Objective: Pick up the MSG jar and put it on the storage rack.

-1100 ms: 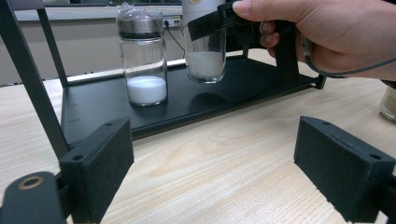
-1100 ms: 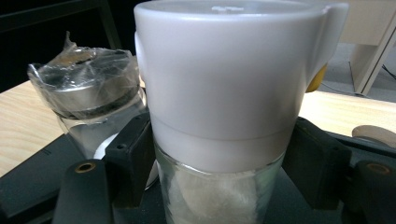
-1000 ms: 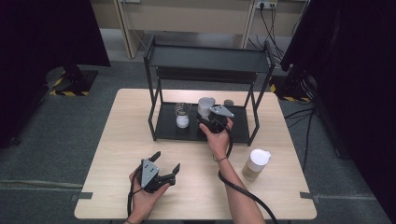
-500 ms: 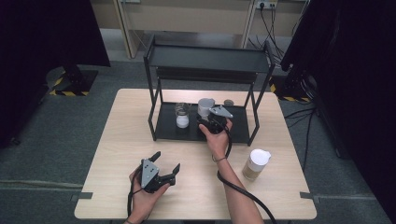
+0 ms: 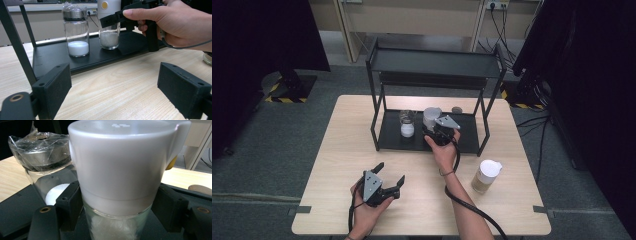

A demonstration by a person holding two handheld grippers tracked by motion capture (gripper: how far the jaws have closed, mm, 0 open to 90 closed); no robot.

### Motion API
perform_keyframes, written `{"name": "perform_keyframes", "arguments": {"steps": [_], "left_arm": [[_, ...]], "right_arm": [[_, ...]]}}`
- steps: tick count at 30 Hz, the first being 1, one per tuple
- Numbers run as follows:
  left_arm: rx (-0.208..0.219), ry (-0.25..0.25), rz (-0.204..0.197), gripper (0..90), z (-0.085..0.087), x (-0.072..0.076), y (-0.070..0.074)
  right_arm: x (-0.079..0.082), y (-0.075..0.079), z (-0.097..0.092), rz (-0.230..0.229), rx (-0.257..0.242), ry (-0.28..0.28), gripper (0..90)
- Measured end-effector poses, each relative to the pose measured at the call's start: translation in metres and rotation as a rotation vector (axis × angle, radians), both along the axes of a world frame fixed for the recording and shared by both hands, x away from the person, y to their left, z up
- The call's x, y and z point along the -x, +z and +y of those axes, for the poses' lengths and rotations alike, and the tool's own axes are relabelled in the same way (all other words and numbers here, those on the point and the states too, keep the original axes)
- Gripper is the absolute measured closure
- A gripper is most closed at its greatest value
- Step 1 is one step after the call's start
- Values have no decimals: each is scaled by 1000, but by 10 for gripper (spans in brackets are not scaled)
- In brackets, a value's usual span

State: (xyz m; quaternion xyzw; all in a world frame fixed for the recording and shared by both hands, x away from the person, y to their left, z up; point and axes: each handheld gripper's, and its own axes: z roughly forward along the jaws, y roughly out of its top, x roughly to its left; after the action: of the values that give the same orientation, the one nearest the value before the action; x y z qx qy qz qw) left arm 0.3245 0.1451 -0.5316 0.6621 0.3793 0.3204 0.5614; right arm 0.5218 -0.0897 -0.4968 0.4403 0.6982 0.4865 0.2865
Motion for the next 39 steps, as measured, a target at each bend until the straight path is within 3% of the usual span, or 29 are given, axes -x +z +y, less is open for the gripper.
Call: {"name": "perform_keyframes", "arguments": {"steps": [12,26,39], "left_arm": [[0,-1,0,117,0,0,0],[-2,0,1,116,0,0,0],[-5,0,-1,117,-1,1,0]], "right_arm": [[3,-1,0,-3,-1,5,299],[8,1,-9,16,-33,-3,148],[17,6,-13,35,-28,8,82]]}}
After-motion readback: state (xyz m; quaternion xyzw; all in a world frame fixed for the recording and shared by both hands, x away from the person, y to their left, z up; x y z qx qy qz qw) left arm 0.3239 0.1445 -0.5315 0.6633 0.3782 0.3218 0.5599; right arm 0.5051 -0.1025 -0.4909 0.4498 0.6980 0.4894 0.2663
